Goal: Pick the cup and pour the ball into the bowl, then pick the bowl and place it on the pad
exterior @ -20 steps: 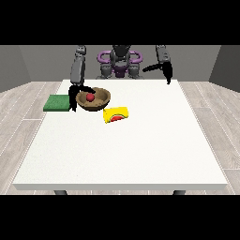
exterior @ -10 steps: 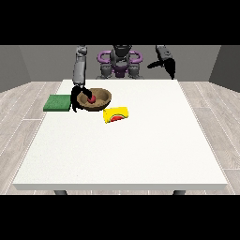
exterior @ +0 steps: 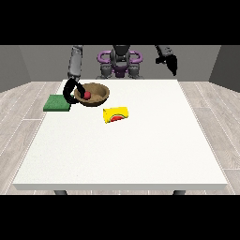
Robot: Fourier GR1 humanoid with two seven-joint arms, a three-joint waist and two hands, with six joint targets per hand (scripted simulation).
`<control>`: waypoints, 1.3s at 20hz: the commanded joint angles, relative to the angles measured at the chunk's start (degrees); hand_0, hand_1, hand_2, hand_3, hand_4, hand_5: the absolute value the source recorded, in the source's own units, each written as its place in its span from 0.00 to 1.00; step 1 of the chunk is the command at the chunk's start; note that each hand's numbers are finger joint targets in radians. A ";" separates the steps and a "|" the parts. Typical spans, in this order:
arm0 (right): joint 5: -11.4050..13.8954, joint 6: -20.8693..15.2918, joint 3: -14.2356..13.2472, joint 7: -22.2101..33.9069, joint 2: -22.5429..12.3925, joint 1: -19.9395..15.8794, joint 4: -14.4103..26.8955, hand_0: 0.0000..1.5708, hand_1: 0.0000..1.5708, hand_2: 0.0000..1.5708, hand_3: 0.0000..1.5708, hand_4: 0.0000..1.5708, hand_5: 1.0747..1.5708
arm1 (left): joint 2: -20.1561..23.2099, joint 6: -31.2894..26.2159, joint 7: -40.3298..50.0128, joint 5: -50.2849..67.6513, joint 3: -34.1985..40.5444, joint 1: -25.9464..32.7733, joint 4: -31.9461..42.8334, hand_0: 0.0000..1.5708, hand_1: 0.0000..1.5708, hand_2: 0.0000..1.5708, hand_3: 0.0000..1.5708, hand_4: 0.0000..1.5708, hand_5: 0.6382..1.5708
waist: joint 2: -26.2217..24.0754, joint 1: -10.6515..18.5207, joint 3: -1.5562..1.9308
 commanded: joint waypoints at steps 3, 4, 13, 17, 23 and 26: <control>2.86 4.98 4.42 19.95 -4.86 -7.04 -3.34 1.00 1.00 1.00 0.56 0.51 0.99 | 1.15 -0.11 1.84 1.77 3.64 2.12 6.30 0.00 0.00 0.00 0.00 0.64 0.82 | -8.42 -7.21 0.71; 4.16 3.13 6.11 23.52 -2.66 -6.82 -4.59 1.00 1.00 1.00 0.57 0.51 0.99 | 0.67 0.59 -0.12 1.42 3.87 5.38 7.64 0.00 0.00 0.00 0.00 0.64 0.82 | -10.81 -8.17 0.71; 0.71 6.64 1.21 21.37 -5.02 -4.31 -8.95 1.00 1.00 1.00 0.48 0.50 1.00 | 5.41 -4.21 -4.10 3.61 7.59 5.14 6.31 0.00 0.00 0.00 0.00 0.66 0.85 | -3.76 -8.41 0.83; -0.05 11.74 -1.43 18.68 -11.87 -2.92 -7.41 1.00 1.00 1.00 0.30 0.53 1.00 | 7.06 -6.24 -3.18 5.90 9.31 4.88 4.41 0.00 0.00 0.00 0.00 0.77 0.90 | -3.36 -6.65 0.85; -3.08 12.21 -6.79 9.53 -15.01 -0.86 -4.74 1.00 1.00 1.00 0.00 0.55 1.00 | 19.95 -15.17 -3.72 15.58 21.07 0.63 5.77 0.00 0.00 0.00 0.00 0.83 1.00 | 2.88 -4.33 0.88; -2.68 12.95 -6.44 10.18 -16.63 -1.69 -6.60 1.00 1.00 1.00 0.00 0.52 1.00 | 26.79 -20.95 -8.21 19.20 27.21 0.91 12.38 0.00 0.00 0.00 0.00 0.81 1.00 | 5.38 -5.11 0.77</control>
